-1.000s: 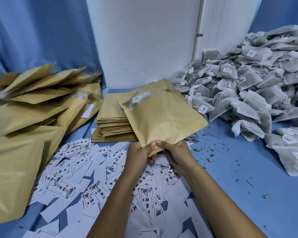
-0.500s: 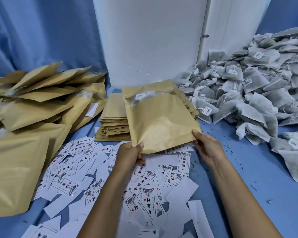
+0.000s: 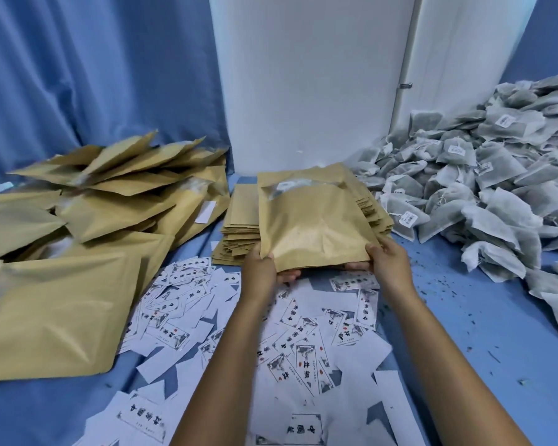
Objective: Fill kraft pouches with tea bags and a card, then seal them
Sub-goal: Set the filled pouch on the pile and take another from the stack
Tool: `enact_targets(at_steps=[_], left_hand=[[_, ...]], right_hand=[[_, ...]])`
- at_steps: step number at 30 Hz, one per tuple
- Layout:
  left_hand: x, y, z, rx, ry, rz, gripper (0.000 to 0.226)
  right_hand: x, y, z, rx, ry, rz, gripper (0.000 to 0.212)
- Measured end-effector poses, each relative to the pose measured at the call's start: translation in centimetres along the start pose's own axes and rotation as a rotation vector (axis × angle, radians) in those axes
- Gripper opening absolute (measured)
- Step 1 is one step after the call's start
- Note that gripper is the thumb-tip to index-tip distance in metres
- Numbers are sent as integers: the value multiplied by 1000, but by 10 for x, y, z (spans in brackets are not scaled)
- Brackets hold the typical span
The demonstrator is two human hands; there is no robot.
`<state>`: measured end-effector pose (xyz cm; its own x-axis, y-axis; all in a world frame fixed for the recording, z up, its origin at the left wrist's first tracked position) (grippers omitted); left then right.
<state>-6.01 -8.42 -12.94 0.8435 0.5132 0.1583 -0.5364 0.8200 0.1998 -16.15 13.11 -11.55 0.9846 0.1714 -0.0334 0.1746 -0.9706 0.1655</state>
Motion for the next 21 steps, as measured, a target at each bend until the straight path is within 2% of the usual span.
enact_targets(at_steps=[5, 9, 14, 17, 18, 19, 21], left_hand=[[9, -48, 47, -1, 145, 20, 29], [19, -109, 80, -14, 308, 119, 31], [24, -194, 116, 314, 408, 284, 22], [19, -234, 130, 679, 372, 317, 12], [16, -242, 130, 736, 329, 305, 11], [12, -246, 127, 700, 265, 296, 11], [6, -252, 112, 461, 121, 300, 17]], right_hand=[[6, 56, -16, -169, -35, -44, 42], [12, 125, -25, -318, -9, -106, 39], [21, 245, -44, -443, 47, -298, 24], [32, 314, -44, -606, 172, -485, 29], [36, 330, -34, -579, 209, -543, 25], [39, 338, -21, -473, 229, -575, 17], [39, 337, 10, -222, 240, -584, 13]])
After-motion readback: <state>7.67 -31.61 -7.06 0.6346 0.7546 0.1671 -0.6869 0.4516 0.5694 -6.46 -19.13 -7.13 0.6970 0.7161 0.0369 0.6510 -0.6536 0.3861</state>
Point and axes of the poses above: each hand's wrist, its own x-axis away from the middle knuckle, its own y-axis out of the palm, z = x × y, the point moved 8 cm from there along -x, towards the middle knuckle, and after that the axes turned 2 degrees about -z, right-handed, at the moved point
